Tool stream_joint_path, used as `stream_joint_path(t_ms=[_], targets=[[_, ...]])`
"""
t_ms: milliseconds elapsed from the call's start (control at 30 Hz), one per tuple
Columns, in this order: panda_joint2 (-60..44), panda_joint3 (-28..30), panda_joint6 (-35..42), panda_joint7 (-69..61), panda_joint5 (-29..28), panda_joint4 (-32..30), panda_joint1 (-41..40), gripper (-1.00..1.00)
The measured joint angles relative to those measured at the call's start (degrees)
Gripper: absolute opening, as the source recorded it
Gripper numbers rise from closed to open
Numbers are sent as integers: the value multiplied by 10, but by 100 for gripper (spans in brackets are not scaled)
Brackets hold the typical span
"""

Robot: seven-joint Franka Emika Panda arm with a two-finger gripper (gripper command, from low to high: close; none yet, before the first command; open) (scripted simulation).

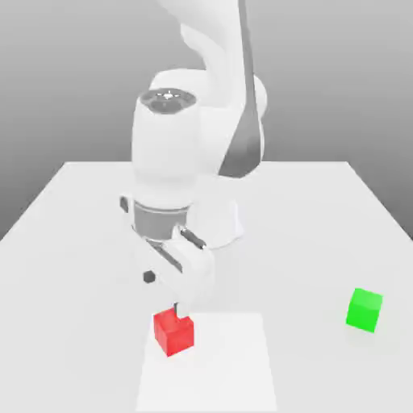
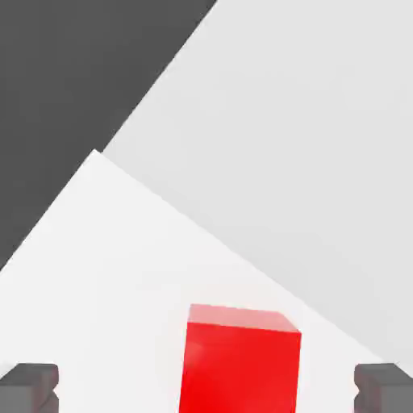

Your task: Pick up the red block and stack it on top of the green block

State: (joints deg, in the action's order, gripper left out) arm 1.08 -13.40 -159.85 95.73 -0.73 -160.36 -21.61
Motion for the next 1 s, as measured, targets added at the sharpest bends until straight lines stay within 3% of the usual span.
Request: stream_joint_path(t_ms=[233,600,633,833,1000], targets=[[-46,4,-39,21,-13,10,-1,0],[-146,68,-123,80,-98,18,42,0],[-151,74,-127,83,-102,18,46,-100],[-154,76,-130,85,-105,18,48,-100],[-116,43,-99,64,-72,17,24,-100]])
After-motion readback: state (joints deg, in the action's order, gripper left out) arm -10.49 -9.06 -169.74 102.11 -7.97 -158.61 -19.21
